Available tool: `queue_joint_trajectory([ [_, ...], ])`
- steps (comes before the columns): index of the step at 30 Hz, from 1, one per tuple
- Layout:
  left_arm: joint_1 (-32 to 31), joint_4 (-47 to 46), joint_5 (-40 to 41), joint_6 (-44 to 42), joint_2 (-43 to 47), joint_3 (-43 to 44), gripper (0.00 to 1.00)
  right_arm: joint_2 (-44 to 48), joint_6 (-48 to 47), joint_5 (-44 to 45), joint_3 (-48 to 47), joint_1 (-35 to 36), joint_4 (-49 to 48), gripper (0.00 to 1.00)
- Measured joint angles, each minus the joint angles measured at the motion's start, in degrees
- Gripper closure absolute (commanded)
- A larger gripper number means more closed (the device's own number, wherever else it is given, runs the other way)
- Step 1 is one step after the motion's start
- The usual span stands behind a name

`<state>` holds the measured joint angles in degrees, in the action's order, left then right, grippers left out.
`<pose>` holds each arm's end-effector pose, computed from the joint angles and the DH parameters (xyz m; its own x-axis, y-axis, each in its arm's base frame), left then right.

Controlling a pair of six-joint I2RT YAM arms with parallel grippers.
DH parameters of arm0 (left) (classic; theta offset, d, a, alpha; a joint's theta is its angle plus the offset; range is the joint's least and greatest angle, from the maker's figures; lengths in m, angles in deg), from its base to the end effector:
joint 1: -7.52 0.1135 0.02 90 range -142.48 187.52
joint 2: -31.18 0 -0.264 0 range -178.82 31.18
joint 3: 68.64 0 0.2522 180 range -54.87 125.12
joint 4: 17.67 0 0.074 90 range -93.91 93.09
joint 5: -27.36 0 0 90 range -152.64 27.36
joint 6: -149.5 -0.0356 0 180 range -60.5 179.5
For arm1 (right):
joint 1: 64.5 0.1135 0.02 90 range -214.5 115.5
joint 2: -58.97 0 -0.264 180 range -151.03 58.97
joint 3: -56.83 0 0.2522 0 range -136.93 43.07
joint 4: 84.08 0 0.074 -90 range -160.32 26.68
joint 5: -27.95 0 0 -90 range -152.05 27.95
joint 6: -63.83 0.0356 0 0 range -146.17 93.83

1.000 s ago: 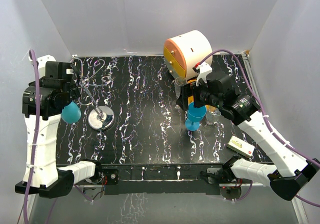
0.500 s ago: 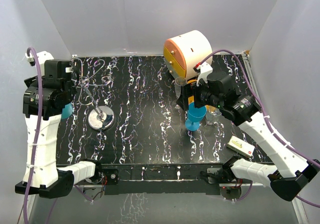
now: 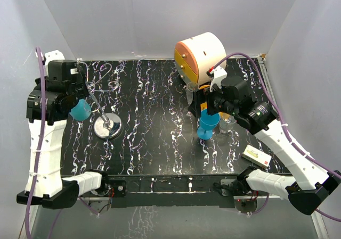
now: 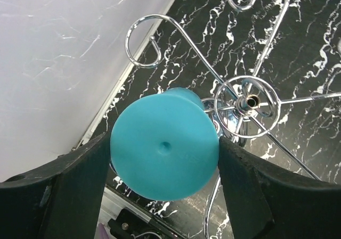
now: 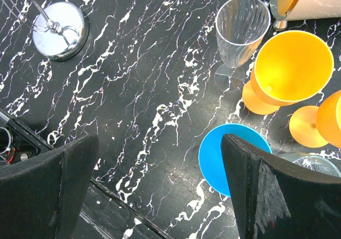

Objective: Take the wine glass off the wine glass rack

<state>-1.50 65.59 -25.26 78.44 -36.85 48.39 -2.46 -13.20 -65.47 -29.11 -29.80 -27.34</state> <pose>0.1725 -0.0055 0.4911 -0.4055 -0.1968 -0.8927 -0.5314 0.8454 0.0550 0.1763 0.1246 0.3916 -0.5641 -0.1181 -0.8172 -0.4958 0.8399 0.2209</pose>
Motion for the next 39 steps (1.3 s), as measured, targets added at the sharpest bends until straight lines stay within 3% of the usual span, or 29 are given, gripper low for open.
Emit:
queue_joint_trajectory([
  [21,0.0,6.8,-8.2,1.6,7.6,-0.8,0.43,0.0,0.7,-1.5,0.0,0.0,-0.8,0.02],
  [31,-0.6,9.1,-13.8,3.2,17.6,0.3,0.42,0.0,4.6,-6.6,0.0,0.0,-2.0,0.02],
  [35,-0.6,7.3,-20.3,4.2,21.2,3.0,0.42,0.4,9.6,-13.4,1.3,0.0,-7.8,0.02],
  [39,-0.7,2.0,-28.4,7.0,24.0,3.5,0.41,1.4,19.1,-22.1,6.5,0.0,-20.5,0.02],
])
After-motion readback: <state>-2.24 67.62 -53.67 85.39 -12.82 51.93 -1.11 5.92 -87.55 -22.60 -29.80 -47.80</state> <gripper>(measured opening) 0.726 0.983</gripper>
